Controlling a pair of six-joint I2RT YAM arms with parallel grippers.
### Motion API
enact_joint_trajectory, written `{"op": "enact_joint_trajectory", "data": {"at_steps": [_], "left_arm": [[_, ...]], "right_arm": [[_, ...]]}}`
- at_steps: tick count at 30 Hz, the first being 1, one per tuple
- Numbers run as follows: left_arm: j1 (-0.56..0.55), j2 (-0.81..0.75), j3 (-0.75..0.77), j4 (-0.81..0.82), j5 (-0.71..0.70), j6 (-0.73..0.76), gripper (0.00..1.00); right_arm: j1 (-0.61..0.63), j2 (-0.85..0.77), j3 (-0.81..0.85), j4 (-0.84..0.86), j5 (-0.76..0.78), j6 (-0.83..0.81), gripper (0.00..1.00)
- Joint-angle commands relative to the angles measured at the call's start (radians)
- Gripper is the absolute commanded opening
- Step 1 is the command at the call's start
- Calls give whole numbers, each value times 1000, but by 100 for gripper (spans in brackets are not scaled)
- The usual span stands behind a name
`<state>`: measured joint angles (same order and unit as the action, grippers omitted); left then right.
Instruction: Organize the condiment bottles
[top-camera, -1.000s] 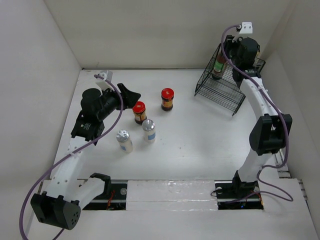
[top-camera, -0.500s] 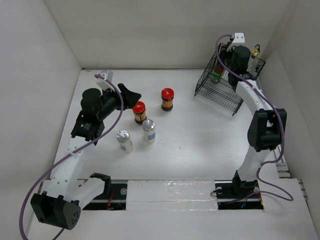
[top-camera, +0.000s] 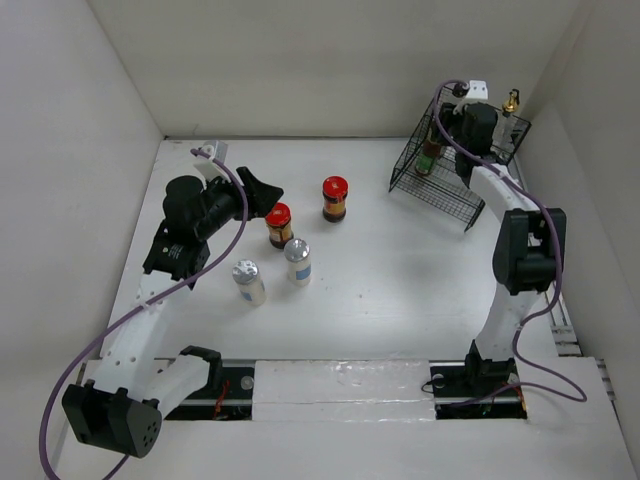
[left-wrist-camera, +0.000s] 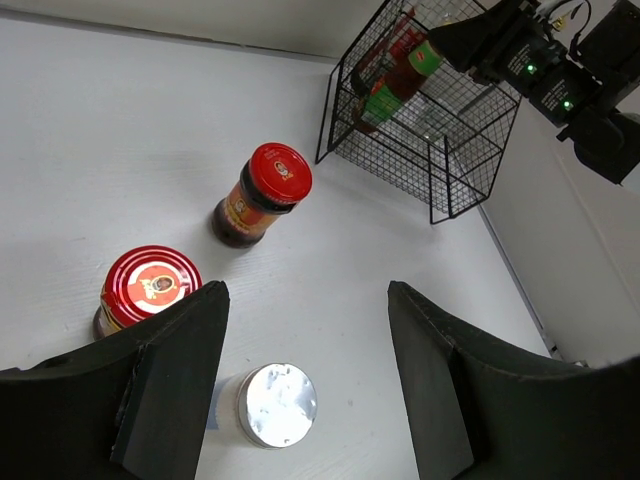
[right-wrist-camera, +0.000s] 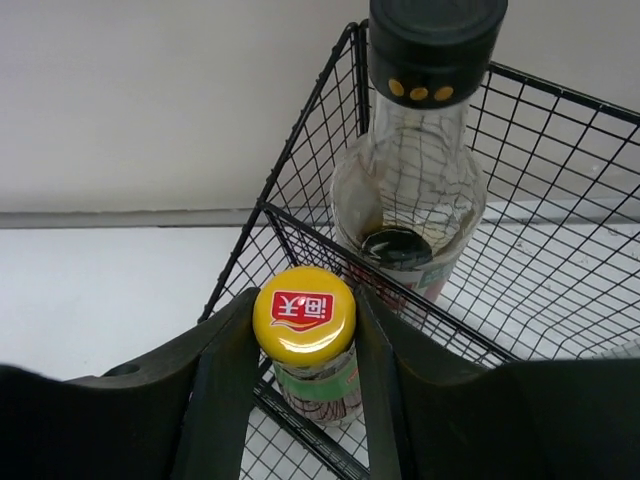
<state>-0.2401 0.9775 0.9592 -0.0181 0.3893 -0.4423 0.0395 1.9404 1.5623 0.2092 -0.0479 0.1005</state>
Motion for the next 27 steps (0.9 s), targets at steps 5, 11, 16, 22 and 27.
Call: {"op": "enact_joint_trajectory", "data": {"at_steps": [5,11,16,22,27], "left_arm": [[5,-3,6,53,17,14,61],[5,-3,6,53,8,5,61],[5,-3,6,35,-20,5,61],[5,-3,6,15,-52,-4,61],[5,-13,6,15,-76,-13,63]], "right_arm": [[-7,-84,38,116,-47,30,71],[17,-193,38,44,-84,21,95],[98,-280,-17,-43,-144,-1,98],[318,-296,-176,-62,-207,-42,99],[436,-262,-234,-131,-218,-78,99]]}}
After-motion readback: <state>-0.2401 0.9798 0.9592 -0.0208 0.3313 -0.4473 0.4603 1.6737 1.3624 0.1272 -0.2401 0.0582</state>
